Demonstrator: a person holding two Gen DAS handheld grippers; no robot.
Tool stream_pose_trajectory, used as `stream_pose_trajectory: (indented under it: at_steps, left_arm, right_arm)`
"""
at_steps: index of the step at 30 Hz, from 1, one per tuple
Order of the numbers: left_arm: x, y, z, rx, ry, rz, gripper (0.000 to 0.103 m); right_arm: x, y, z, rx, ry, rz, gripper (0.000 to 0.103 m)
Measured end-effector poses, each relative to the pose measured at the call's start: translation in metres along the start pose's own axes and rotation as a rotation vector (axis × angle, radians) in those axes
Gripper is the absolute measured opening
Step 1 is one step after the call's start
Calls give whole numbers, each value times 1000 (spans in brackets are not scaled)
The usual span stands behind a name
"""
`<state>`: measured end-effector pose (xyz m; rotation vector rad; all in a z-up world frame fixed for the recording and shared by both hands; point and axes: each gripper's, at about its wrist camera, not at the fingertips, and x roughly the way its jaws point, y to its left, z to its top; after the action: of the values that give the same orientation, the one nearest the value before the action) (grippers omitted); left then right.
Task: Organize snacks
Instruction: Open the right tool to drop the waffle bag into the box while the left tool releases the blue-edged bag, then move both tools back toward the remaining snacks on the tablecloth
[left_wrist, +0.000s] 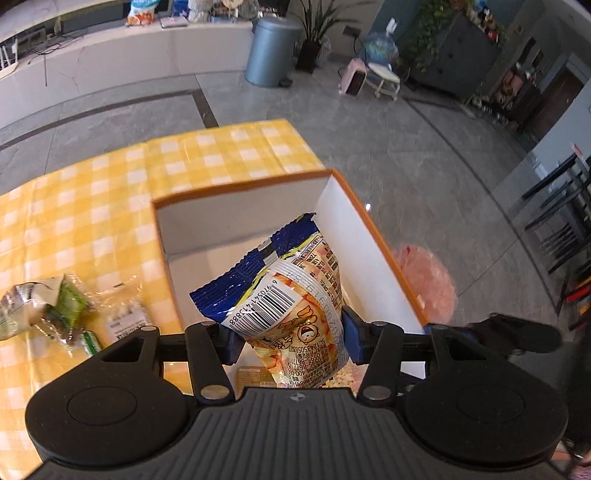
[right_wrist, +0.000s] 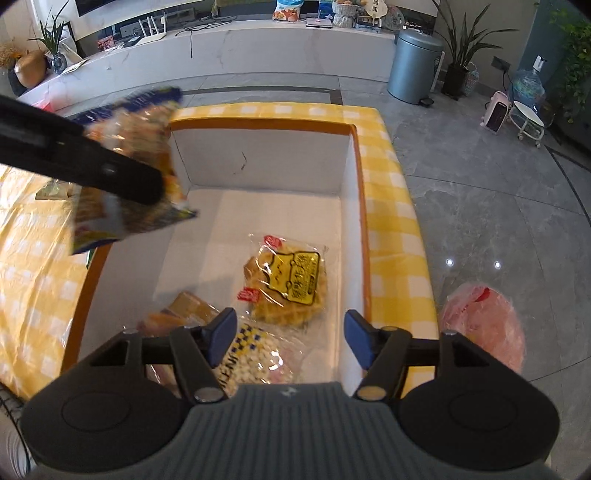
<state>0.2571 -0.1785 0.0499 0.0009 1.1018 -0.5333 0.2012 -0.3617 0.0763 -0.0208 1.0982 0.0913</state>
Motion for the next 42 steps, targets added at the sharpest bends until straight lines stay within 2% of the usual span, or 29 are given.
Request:
stream_pose_trajectory:
  at_steps: [4, 15, 18, 19, 22, 25, 29, 31, 33, 36, 40, 42]
  left_arm:
    - [18, -7, -1, 6, 56, 32, 59]
    - [49, -16, -8, 79, 124, 193, 61]
    - [55, -25, -14, 209, 134, 257, 82]
    - [55, -28, -18, 242, 114, 280, 94]
    - [52, -31, -29, 290, 80, 341, 95]
    - [46, -31, -33, 298, 77, 325, 94]
    - [32, -30, -30, 257, 49, 325, 94]
    - [25, -26, -27, 235, 13, 325, 94]
    - [18, -21, -24, 196, -4, 331, 94]
    - [6, -13, -19, 142, -14, 306, 94]
    - [-13, -9, -20, 121, -24, 293, 94]
    - [-21, -7, -24, 109, -28, 294, 94]
  right_arm:
    - [0, -7, -5, 8, -10, 21, 65]
    - [-3, -13, -22, 62, -43, 93, 65]
    - [-4, -17, -26, 87, -41, 117, 65]
    - [-5, -19, -27, 97, -40, 118, 65]
    - [-7, -18, -28, 103, -44, 104, 65]
    - [-12, -17, -27, 109, -49, 95, 65]
    - [-18, -13, -25, 99, -58, 85, 67]
    - [-21, -10, -24, 94, -62, 76, 72]
    - [-23, -7, -22, 91, -53, 72, 83]
    - [-27, -1, -21, 92, -53, 61, 87]
    - [-39, 8, -20, 85, -59, 57, 88]
    - [-46, 14, -18, 77, -65, 51, 93]
